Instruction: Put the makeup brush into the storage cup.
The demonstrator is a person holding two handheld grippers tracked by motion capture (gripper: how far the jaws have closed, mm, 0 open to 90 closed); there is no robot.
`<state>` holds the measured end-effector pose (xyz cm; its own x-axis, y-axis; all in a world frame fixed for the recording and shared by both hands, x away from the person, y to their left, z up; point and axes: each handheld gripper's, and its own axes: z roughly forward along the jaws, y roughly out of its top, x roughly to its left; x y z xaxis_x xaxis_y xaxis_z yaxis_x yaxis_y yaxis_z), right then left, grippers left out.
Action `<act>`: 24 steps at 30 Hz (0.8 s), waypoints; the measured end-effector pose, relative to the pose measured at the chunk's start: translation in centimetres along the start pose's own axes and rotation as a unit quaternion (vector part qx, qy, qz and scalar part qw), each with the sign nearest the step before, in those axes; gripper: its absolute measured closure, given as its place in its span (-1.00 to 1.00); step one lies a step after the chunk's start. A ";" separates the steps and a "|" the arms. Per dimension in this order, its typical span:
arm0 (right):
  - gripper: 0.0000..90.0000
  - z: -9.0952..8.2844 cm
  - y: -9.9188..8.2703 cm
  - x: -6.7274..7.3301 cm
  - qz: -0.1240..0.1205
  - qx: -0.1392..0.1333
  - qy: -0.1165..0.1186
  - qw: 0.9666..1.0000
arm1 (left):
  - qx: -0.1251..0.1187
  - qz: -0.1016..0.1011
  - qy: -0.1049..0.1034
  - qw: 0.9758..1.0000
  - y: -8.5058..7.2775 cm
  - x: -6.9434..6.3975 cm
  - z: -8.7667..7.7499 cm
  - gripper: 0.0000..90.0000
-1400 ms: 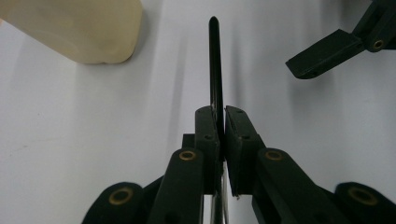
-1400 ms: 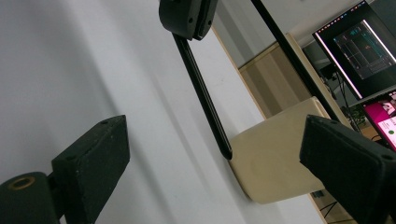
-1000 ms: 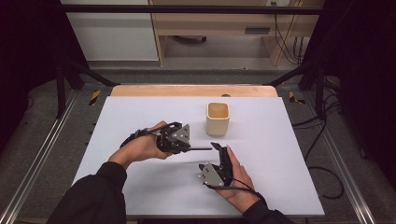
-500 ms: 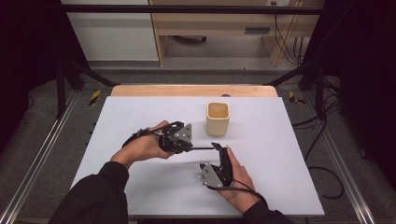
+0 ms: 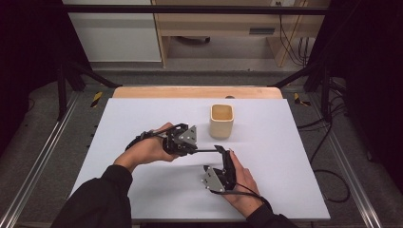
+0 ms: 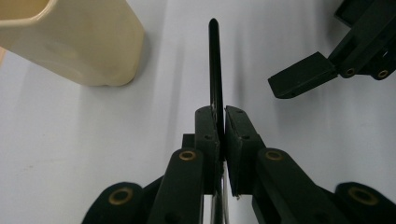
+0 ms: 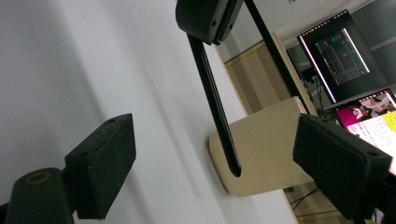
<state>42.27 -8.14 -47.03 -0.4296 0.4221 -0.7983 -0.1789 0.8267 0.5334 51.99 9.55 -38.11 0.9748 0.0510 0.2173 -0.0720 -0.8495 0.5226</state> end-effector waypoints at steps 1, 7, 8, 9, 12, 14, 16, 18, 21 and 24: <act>-0.68 0.1 0.0 0.0 0.000 0.002 0.001 1.000 | -0.001 0.000 0.000 1.000 0.1 0.0 0.0 0.87; -0.57 0.5 0.2 0.0 -0.028 0.008 -0.020 0.999 | -0.002 0.000 0.000 1.000 0.2 0.2 0.0 0.87; -0.55 0.6 0.2 0.2 -0.026 0.013 -0.022 0.999 | -0.007 -0.001 0.002 1.000 0.2 0.2 0.1 0.87; -0.52 0.7 0.2 0.3 -0.030 0.015 -0.024 0.999 | -0.003 0.000 0.000 1.000 0.3 0.2 0.0 0.87; -0.45 0.9 0.4 0.5 -0.050 0.021 -0.033 0.998 | -0.011 -0.006 0.000 1.000 0.4 0.0 0.1 0.87; -0.34 1.1 0.5 0.5 -0.065 0.021 -0.034 0.997 | -0.008 -0.005 0.000 1.000 0.5 0.0 0.0 0.87; -0.29 1.1 0.7 0.5 -0.074 0.022 -0.041 0.996 | -0.010 -0.006 0.000 1.000 0.5 0.0 -0.1 0.87; -0.18 1.2 0.9 0.5 -0.084 0.019 -0.049 0.995 | -0.011 -0.006 -0.001 1.000 0.5 0.0 -0.1 0.87; -0.08 1.2 1.2 0.3 -0.117 0.020 -0.056 0.991 | -0.010 -0.006 -0.001 1.000 0.5 -0.2 -0.1 0.87; 0.06 1.2 1.3 0.5 -0.127 0.018 -0.057 0.990 | -0.011 -0.003 0.000 1.000 0.6 -0.2 -0.1 0.87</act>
<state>42.90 -6.44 -47.11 -0.2721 0.2371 -0.9326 -0.2360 0.9232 0.3035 51.68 9.10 -37.74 0.9754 0.0561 0.2133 -0.0705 -0.8372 0.5423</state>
